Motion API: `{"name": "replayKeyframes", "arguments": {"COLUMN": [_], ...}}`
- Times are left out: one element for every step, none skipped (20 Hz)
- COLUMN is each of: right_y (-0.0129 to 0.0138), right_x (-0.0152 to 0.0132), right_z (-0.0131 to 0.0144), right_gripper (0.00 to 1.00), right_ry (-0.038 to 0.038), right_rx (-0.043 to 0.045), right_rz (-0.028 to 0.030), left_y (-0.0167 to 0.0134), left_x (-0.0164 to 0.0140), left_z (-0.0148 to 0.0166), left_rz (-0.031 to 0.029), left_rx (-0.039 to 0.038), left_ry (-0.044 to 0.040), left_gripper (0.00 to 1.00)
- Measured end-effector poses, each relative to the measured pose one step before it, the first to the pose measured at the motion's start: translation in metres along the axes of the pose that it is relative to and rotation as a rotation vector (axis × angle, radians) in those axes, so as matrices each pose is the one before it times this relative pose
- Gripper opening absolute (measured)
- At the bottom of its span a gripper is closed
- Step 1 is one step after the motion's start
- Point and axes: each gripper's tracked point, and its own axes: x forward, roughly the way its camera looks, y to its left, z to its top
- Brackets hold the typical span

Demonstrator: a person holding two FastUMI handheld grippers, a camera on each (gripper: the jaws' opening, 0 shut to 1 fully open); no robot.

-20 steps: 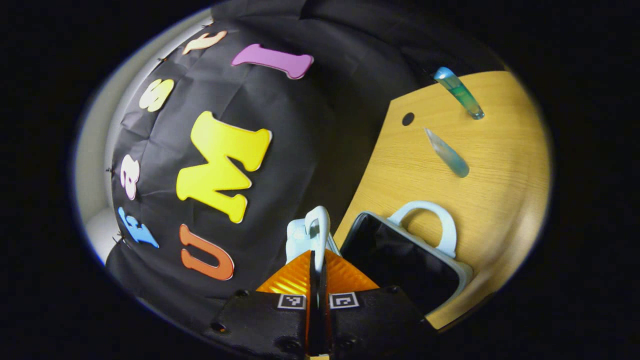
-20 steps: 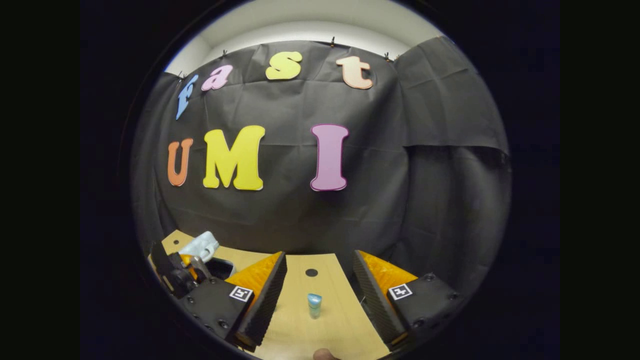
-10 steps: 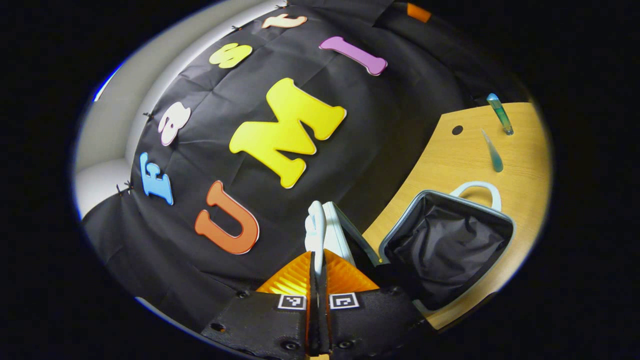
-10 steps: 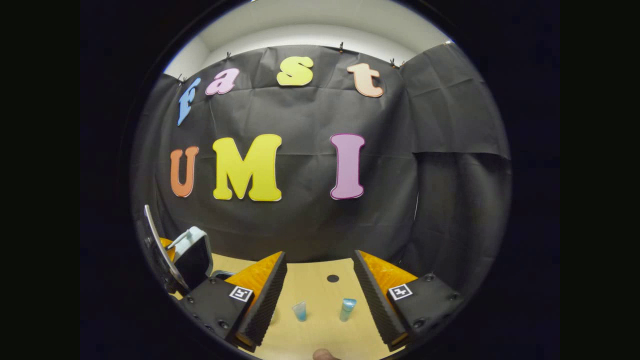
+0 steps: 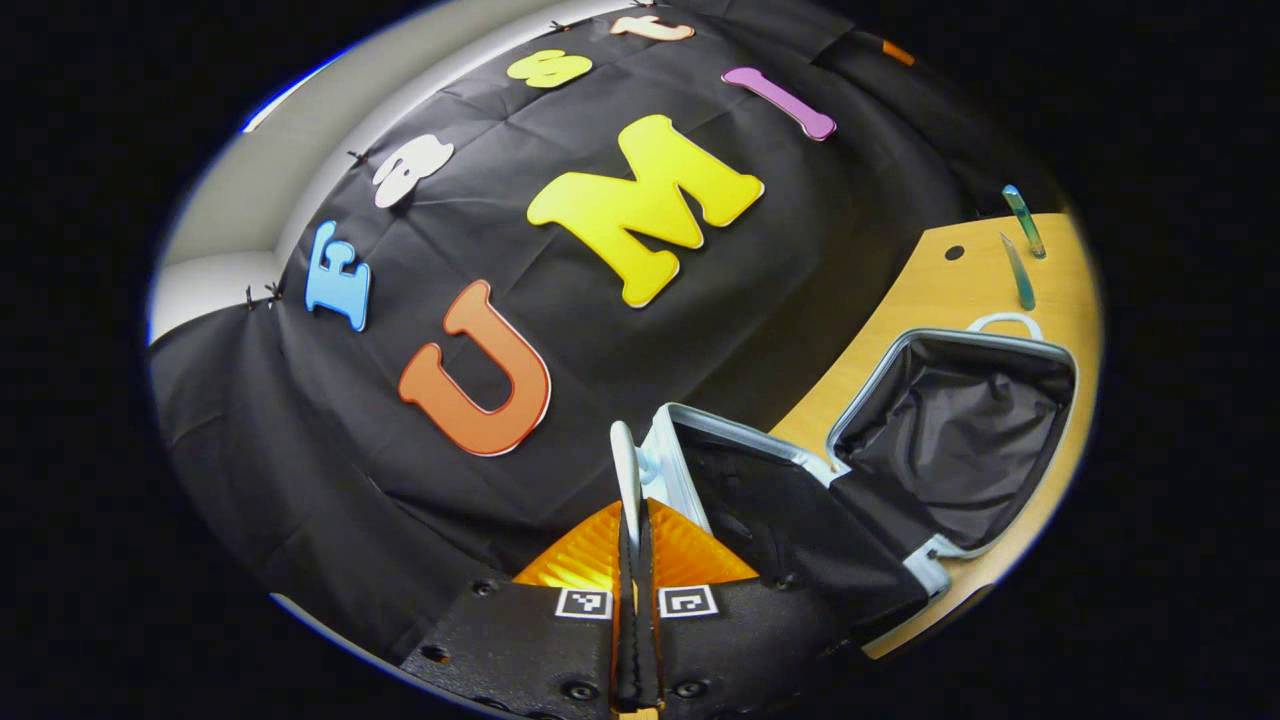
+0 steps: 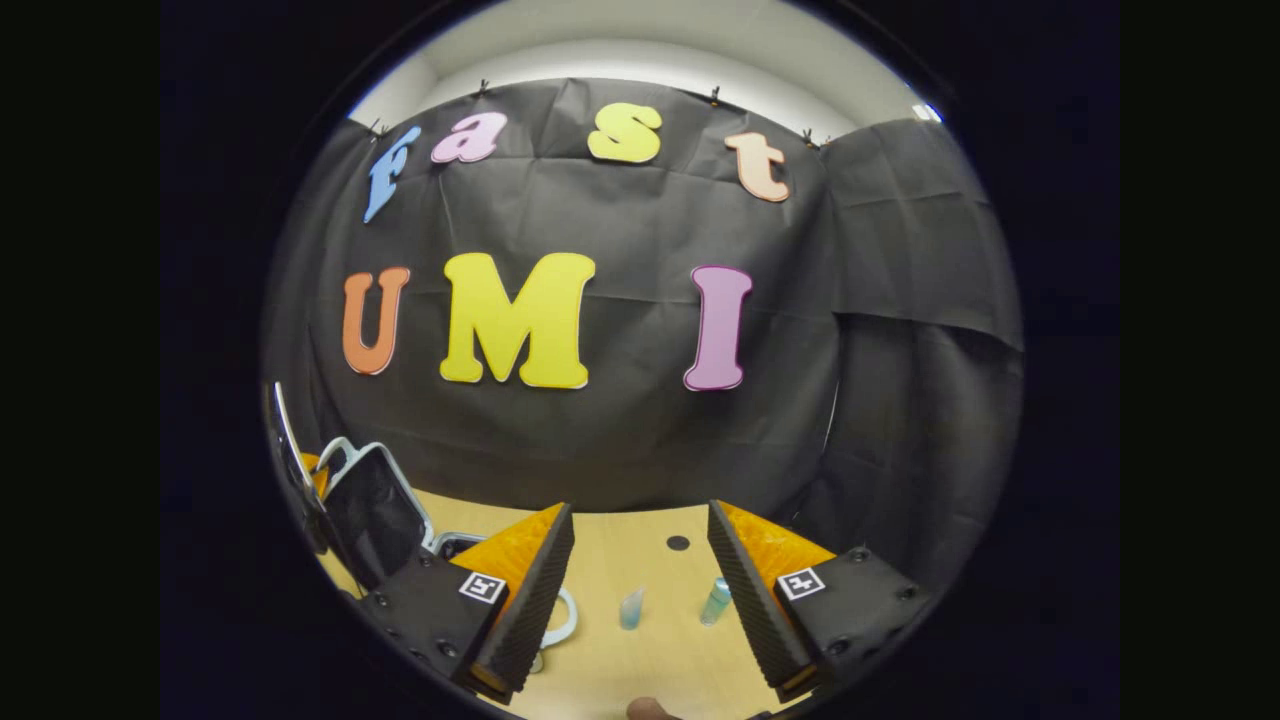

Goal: First open the suitcase, pack the skin care products into it, and then close the suitcase.

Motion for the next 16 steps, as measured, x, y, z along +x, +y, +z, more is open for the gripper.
{"name": "replayKeyframes", "arguments": {"right_y": [0.00701, 0.00805, 0.00692, 0.00698, 0.00492, 0.00279, 0.00397, 0.00161, 0.00281, 0.0044, 0.00251, 0.00163, 0.00211, 0.0034, 0.00478, 0.00249], "right_x": [-0.00307, -0.00261, -0.00224, -0.00274, -0.00254, -0.00108, -0.00155, -0.00053, -0.0006, -0.0014, -0.00012, -0.00134, -0.00179, -0.00142, -0.00061, 0.00128], "right_z": [0.00366, 0.00293, 0.0018, -0.00054, -0.0001, -0.0009, -0.00132, -0.00242, -0.00278, -0.00357, -0.00211, -0.00056, -0.00182, -0.00119, -0.00028, -0.00236], "right_gripper": [0.8, 0.8, 0.8, 0.8, 0.8, 0.8, 0.8, 0.8, 0.8, 0.79, 0.8, 0.8, 0.8, 0.8, 0.8, 0.8], "right_ry": [-0.00296, -0.00306, -0.00284, -0.00343, -0.00276, -0.00291, 0.00037, 0.00847, 0.01332, 0.0114, 0.00808, 0.0038, 0.00316, 0.00638, 0.00662, 0.00762], "right_rx": [0.01891, 0.01689, 0.00641, -0.00132, -0.01124, -0.00999, -0.00512, -0.00585, -0.00803, -0.00875, -0.01126, -0.00876, -0.00234, 0.00909, 0.01452, 0.00339], "right_rz": [0.0005, 0.00066, 0.00022, 0.00516, -0.00073, 0.00196, 0.00435, -0.00486, 0.00101, 0.00483, 0.00069, -0.00081, 0.00273, 0.01022, 0.01386, 0.00392], "left_y": [0.0058, 0.00293, 0.00245, 0.00121, 0.00103, 0.00063, -0.00118, -0.00053, -0.00219, -0.00135, -0.00187, -0.00229, -0.00282, -0.00183, -0.00385, -0.0017], "left_x": [0.00655, 0.0062, 0.00776, 0.00757, 0.00981, 0.00848, 0.0082, 0.00469, 0.00415, 0.00386, 0.00379, 0.00706, 0.004, 0.00369, 0.00204, 0.00237], "left_z": [-0.01829, -0.01895, -0.01789, -0.01703, -0.01621, -0.01645, -0.01269, -0.00969, -0.01051, -0.01198, -0.01259, -0.01307, -0.01115, -0.0115, -0.00718, -0.00437], "left_rz": [-0.01014, -0.01523, -0.01544, -0.02176, -0.0182, -0.02088, -0.01907, -0.01225, -0.01037, -0.00764, -0.01031, -0.00887, -0.0117, -0.00897, -0.01334, -0.01107], "left_rx": [-0.02466, -0.03856, -0.03105, -0.02851, -0.02755, -0.02115, -0.02695, -0.03568, -0.04231, -0.03027, -0.01937, -0.02727, -0.02587, -0.02369, -0.02276, -0.01562], "left_ry": [0.01965, 0.02365, 0.01625, 0.01047, 0.02109, 0.0208, 0.01434, 0.00397, 0.0237, 0.0218, 0.02191, 0.02036, 0.01944, 0.0215, 0.01302, 0.00569], "left_gripper": [0.03, 0.03, 0.03, 0.03, 0.03, 0.03, 0.03, 0.03, 0.03, 0.03, 0.03, 0.03, 0.03, 0.03, 0.03, 0.03]}}
